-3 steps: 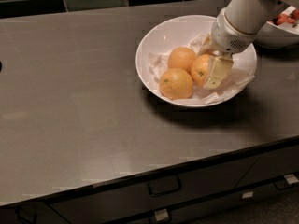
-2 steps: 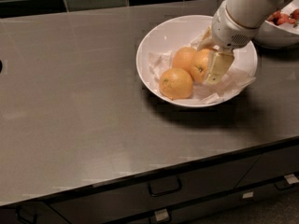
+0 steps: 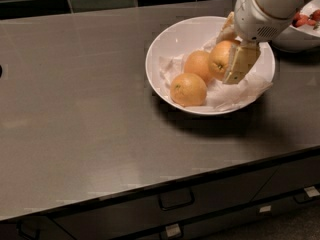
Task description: Pick orange from white bowl
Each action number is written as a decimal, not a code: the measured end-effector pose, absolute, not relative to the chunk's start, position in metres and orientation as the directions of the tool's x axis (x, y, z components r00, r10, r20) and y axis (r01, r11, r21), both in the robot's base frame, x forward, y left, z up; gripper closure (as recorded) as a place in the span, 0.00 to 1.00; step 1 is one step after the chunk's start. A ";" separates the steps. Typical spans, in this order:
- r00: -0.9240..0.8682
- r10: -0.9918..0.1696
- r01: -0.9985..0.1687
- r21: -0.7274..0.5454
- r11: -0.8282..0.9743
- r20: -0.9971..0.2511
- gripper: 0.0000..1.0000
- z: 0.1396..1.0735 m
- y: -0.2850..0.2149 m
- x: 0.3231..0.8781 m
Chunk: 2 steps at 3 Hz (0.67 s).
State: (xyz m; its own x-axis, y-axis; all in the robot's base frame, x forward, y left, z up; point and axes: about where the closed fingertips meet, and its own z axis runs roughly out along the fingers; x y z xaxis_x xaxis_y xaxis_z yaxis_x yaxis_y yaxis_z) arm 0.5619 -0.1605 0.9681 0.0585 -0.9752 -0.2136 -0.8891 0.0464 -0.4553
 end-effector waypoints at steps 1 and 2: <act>0.059 -0.979 -0.865 -0.499 0.049 -0.198 1.00 0.987 -0.161 0.554; 0.059 -0.979 -0.863 -0.502 0.049 -0.197 1.00 0.989 -0.161 0.553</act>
Offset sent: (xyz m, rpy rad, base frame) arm -0.0071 -0.0007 0.0170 -0.0122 -0.0444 -0.0093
